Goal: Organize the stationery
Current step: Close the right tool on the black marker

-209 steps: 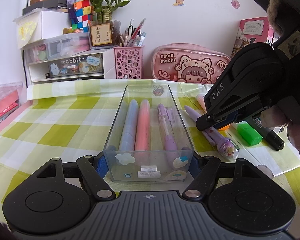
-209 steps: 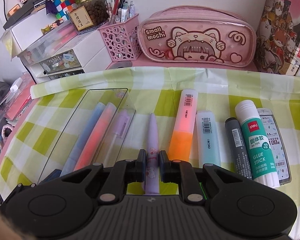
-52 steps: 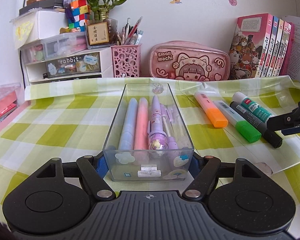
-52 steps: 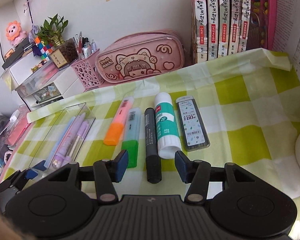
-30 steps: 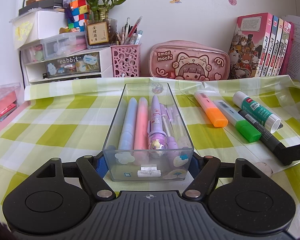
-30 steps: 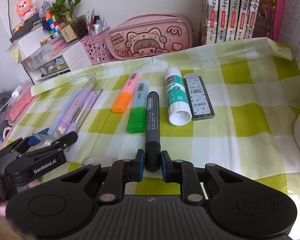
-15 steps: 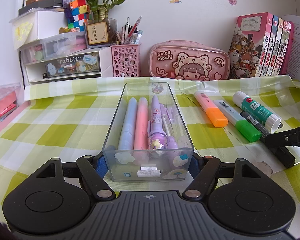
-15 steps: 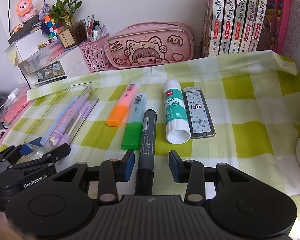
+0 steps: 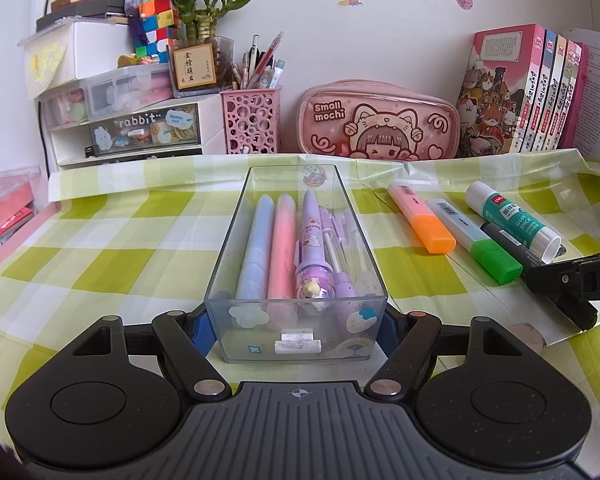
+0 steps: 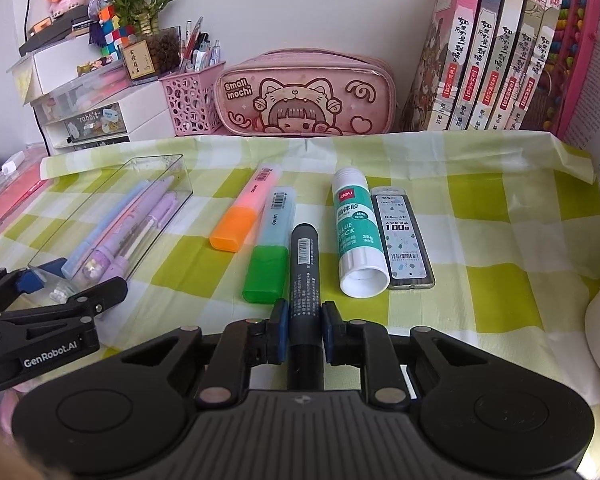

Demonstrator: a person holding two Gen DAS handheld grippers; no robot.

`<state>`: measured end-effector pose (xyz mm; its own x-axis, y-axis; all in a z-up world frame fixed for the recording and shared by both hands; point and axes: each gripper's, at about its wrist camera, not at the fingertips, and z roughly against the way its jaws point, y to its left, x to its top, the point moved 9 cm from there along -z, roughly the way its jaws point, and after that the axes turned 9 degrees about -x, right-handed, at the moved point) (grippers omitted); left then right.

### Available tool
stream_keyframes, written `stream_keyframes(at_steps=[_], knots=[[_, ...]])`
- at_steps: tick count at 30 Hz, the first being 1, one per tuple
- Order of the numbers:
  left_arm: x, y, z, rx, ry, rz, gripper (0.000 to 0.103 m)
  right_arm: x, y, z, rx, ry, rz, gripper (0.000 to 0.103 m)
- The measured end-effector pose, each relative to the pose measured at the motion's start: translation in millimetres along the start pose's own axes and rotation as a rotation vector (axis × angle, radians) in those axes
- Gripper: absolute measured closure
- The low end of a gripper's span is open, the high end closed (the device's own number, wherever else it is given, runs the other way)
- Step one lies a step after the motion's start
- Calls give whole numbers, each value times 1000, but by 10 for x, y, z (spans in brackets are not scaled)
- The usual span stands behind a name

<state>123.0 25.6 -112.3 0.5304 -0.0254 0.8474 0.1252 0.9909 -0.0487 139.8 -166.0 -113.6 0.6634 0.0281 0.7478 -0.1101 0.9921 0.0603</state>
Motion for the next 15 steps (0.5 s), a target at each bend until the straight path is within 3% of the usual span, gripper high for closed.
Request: stream_keyframes(at_steps=[7,15], knots=[[-5,-3,1,-1,1,0,30,128,-64,164,107,-6,-136,82],[-6,-14,-4,-4,1,-3,30,365,185,106,316,88,-291,82]])
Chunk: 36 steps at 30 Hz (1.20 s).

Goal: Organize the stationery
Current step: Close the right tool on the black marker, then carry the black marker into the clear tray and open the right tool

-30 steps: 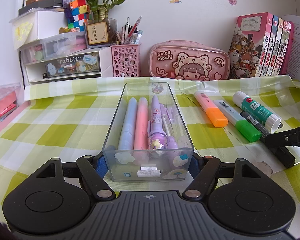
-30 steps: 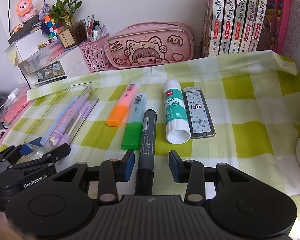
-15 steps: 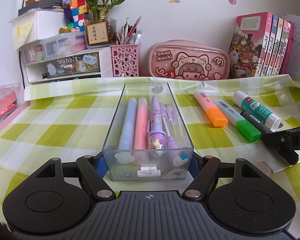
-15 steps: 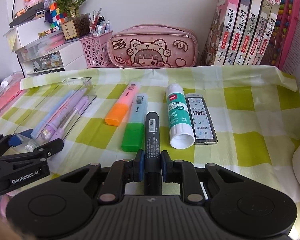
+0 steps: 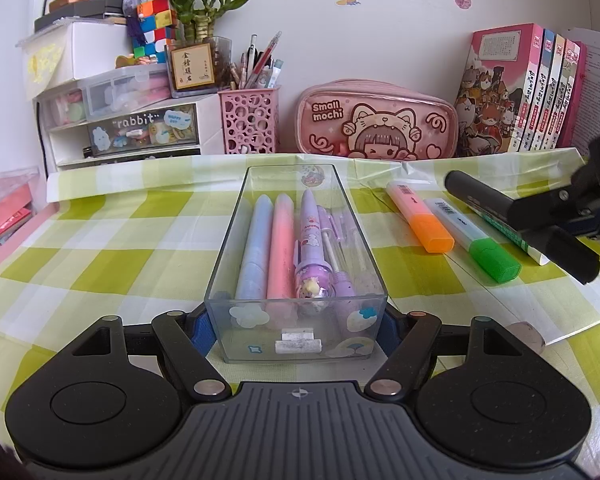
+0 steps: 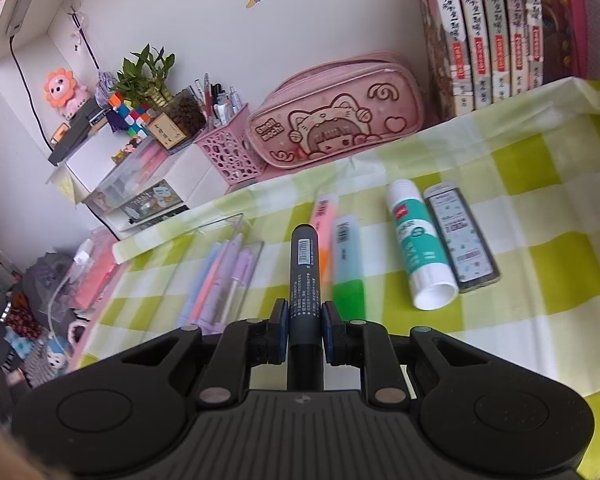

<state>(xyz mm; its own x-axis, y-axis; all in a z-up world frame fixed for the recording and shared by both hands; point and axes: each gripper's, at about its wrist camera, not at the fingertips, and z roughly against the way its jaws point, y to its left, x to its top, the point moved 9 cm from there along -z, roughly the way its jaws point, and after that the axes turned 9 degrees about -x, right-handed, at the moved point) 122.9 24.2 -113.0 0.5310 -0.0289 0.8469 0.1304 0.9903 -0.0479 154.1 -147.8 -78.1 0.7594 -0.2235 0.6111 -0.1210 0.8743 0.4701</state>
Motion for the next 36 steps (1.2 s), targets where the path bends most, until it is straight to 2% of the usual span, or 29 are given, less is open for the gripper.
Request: stream_keyframes(at_steps=[3,6,14,19,27,36], knots=[[3,1,1,-3,0,0,30,71,206,-106,76,45,-19,82],[5,0,0,-8,1,0,30,128,414,-187,96,62,14,82],[4,-2,2,-11,3,-3,30,186,806,-517,153,186,8,82],[3,0,3,-12,3,-3,30,207,889,-779,97,258,-18,82],[0,-5,1,-15,3,-2,30,253,884,-1006,29,288,-36,82],[1,-4,0,-15,4,-3,30,180,923,-1102,58,320,-51,82]])
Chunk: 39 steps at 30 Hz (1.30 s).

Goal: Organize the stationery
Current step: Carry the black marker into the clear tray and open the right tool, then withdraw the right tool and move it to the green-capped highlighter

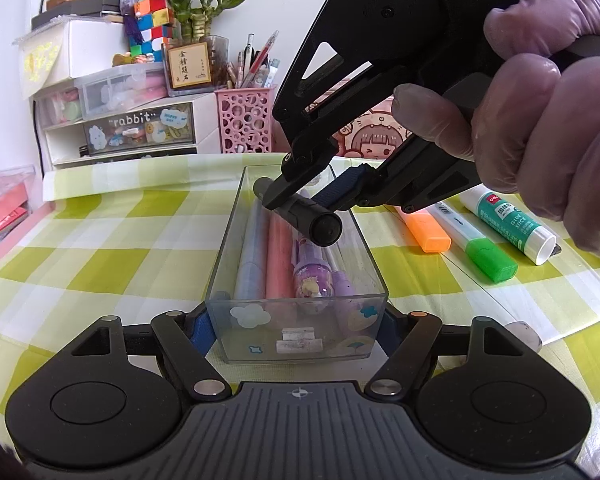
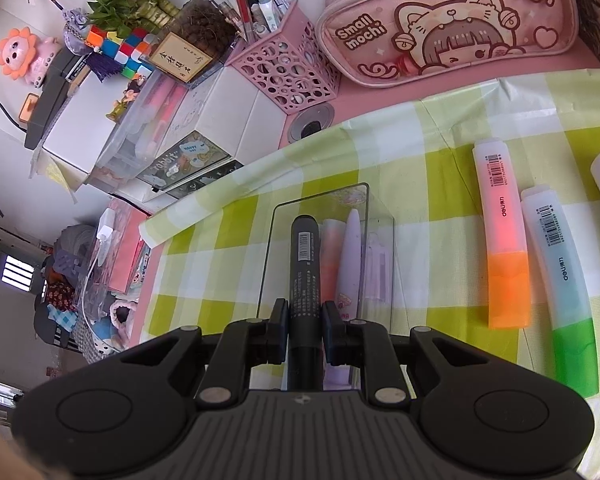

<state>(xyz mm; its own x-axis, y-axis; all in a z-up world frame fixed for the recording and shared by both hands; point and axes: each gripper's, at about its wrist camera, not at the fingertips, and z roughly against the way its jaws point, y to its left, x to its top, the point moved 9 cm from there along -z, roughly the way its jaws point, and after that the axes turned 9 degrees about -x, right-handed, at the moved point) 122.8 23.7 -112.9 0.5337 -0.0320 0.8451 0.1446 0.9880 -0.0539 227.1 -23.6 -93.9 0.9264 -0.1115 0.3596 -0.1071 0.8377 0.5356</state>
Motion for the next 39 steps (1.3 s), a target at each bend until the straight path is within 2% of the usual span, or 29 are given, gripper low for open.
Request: stream_keyframes(at_steps=[9,24,30,35,39], knots=[[1,0,-1,0,0,0,30,-24,79,55,38,-1,38,80],[3,3,-2,-1,1,1,30,-35,-57,525,16,-173,105,68],[1,6,-2,-1,2,1,29,-112,-178,706,-46,-279,155,59],[-2,8,-2,0,2,0,30,-185,-367,821,-80,-338,144,52],[-2,13,-7,0,3,-1,30,-228,-508,919,-165,-396,162,47]])
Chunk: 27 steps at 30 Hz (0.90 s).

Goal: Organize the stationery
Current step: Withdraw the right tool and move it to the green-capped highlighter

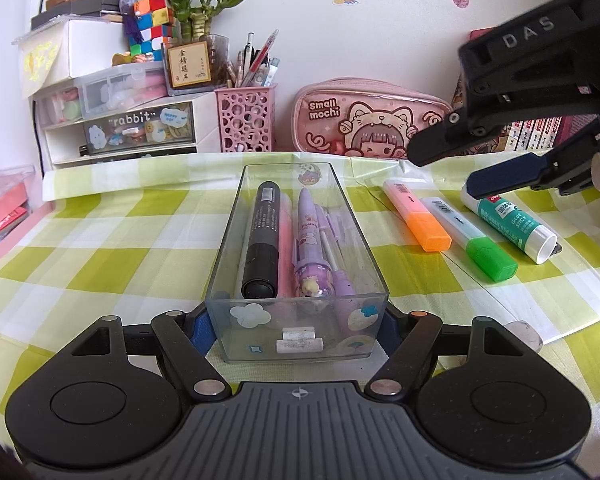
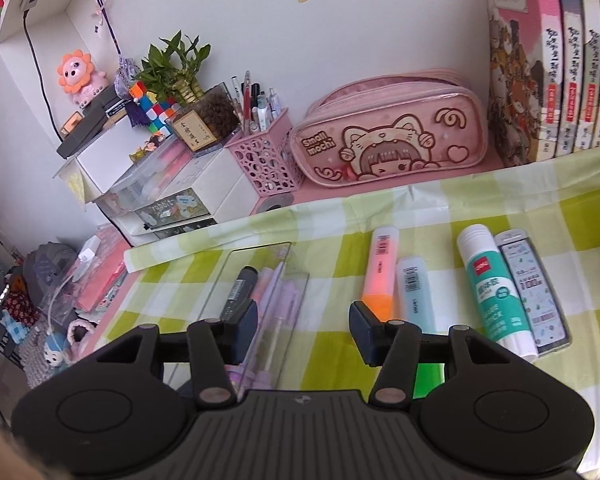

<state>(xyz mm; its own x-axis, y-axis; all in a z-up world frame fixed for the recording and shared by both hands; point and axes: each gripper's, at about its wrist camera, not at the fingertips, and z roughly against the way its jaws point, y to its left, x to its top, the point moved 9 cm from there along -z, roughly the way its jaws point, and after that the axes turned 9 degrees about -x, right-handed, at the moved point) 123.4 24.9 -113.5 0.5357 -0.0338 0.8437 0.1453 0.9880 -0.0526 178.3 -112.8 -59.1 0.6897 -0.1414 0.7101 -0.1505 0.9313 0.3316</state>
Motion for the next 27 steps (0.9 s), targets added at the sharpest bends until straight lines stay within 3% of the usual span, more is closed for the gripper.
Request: stream_keyframes(at_steps=[5,15,27], knots=[[0,-1,0,0,0,0,30,-74,-246,180,-30,-61,-20,37],[3,2,-2,1,0,-2,30,-210,-783,411,-161,-131,-5,34],[0,-2,2,1,1,-3,29,-426,-416,215,-68,-78,162,34]])
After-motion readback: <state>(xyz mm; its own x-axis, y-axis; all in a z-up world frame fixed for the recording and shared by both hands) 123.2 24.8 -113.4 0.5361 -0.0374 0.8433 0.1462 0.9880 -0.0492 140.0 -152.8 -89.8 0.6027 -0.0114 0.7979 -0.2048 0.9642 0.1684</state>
